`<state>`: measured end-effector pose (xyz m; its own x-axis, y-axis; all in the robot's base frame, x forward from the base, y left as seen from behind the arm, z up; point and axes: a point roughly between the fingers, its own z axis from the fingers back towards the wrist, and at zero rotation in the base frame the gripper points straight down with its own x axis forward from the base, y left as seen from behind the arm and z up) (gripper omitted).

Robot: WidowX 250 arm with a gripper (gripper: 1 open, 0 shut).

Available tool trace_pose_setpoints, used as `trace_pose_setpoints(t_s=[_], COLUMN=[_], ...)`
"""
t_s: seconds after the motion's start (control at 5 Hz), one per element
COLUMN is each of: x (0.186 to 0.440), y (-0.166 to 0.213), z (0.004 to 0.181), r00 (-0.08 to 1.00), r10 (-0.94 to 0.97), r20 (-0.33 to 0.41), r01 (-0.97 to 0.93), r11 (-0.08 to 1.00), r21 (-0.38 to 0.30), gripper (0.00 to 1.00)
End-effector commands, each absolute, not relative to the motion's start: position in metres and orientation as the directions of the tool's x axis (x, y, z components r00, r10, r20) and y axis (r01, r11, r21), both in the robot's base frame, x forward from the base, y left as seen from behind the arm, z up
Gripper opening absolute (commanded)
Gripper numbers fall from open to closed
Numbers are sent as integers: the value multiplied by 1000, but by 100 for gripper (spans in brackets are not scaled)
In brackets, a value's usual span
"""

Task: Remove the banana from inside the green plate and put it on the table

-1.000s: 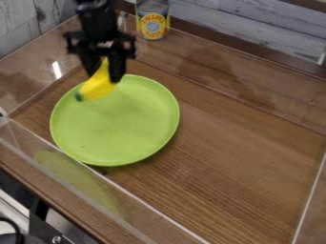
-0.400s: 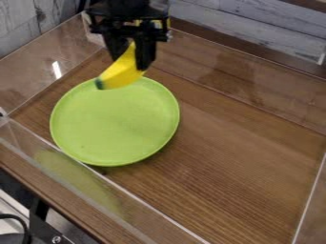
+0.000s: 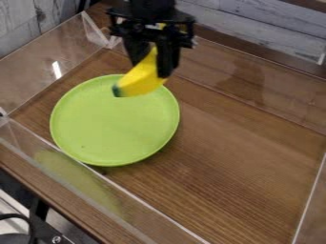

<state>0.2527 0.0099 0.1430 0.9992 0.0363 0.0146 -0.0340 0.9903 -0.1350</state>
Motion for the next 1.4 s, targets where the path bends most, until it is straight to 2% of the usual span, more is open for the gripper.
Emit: trace_pose_setpoints(t_s=[0.0,0.4,1.2], x=[250,248,247], y=[-8,-29,-28], z=[153,148,136], r00=[999,997,997], r10=[1,-46,-53], r20=[54,57,60], r01=[6,53,58], r11=[991,990,994], r21=[-134,-129,-91], gripper=[0,0,0])
